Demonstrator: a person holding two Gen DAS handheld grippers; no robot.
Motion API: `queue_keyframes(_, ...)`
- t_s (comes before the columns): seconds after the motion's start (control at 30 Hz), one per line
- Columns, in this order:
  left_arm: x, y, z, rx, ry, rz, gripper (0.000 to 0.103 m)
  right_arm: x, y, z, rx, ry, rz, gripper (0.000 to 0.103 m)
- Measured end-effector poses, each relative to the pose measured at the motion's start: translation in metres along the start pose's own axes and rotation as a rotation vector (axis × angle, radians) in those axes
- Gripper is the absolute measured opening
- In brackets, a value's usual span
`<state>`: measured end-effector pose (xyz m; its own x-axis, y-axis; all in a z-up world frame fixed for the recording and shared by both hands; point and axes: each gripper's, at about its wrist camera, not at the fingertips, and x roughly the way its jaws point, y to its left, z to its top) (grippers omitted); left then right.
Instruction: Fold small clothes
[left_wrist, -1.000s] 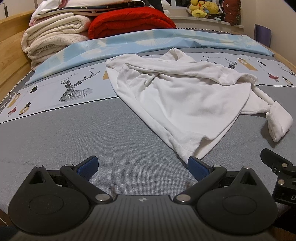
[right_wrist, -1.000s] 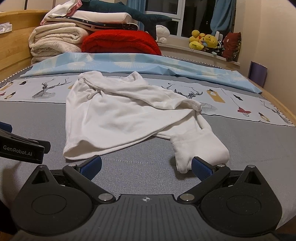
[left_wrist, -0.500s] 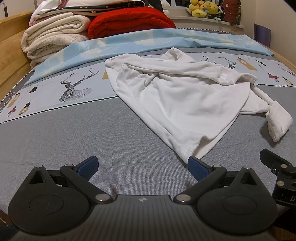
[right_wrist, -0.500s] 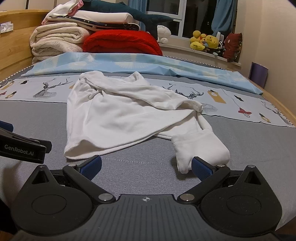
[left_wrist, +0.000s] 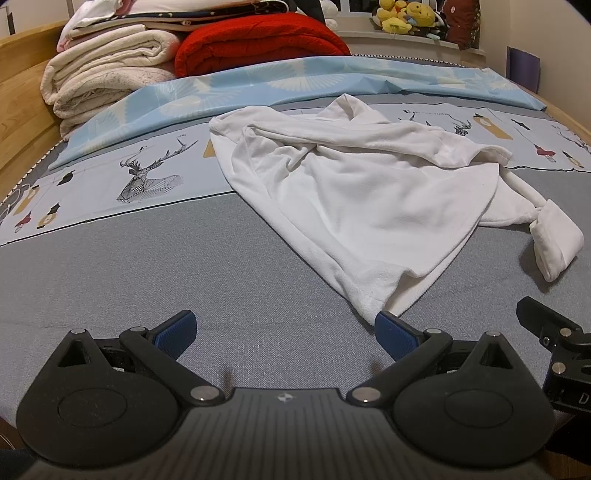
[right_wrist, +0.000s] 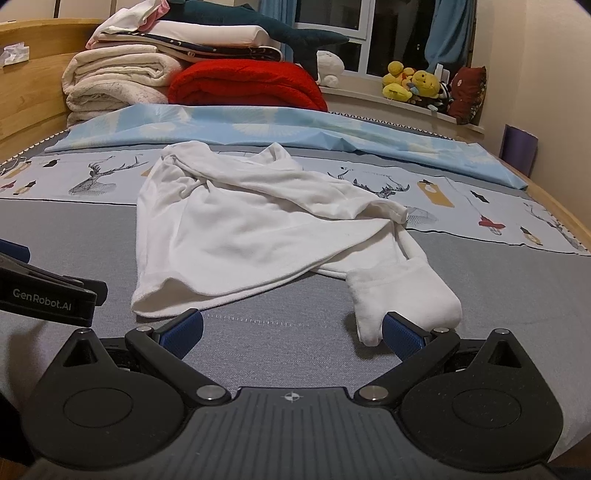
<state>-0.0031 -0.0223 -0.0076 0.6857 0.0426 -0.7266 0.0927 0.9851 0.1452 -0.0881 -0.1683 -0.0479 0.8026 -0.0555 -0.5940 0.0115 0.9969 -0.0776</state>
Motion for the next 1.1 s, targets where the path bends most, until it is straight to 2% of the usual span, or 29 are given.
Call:
queue_keyframes(0.37,0.003,-0.001,0.001,0.001,0.007,0.003,0.103,0.002,0.001,0.001,-0.003,0.01,0.008,0.102)
queue_keyframes(0.53,0.01,0.003,0.002,-0.004,0.017,-0.007,0.103,0.002,-0.005,0.005,0.002,-0.009,-0.03,0.102)
queue_keyframes(0.73,0.013,0.005,0.016,0.041,0.0,-0.057,0.103,0.008,-0.042,0.012,0.148,0.033,-0.07,0.102)
queue_keyframes(0.83,0.01,-0.001,0.045,0.063,-0.063,-0.074,0.103,0.009,-0.065,0.014,0.234,0.046,-0.112,0.102)
queue_keyframes(0.97,0.022,-0.039,0.111,0.151,-0.137,-0.19,0.103,0.007,-0.095,0.015,0.372,0.052,-0.256,0.102)
queue_keyframes(1.03,0.041,-0.07,0.142,0.212,-0.144,-0.263,0.103,0.0,-0.108,0.015,0.442,0.027,-0.319,0.102)
queue_keyframes(1.1,0.067,-0.104,0.166,0.247,-0.113,-0.329,0.103,-0.005,-0.119,0.015,0.516,0.007,-0.333,0.102)
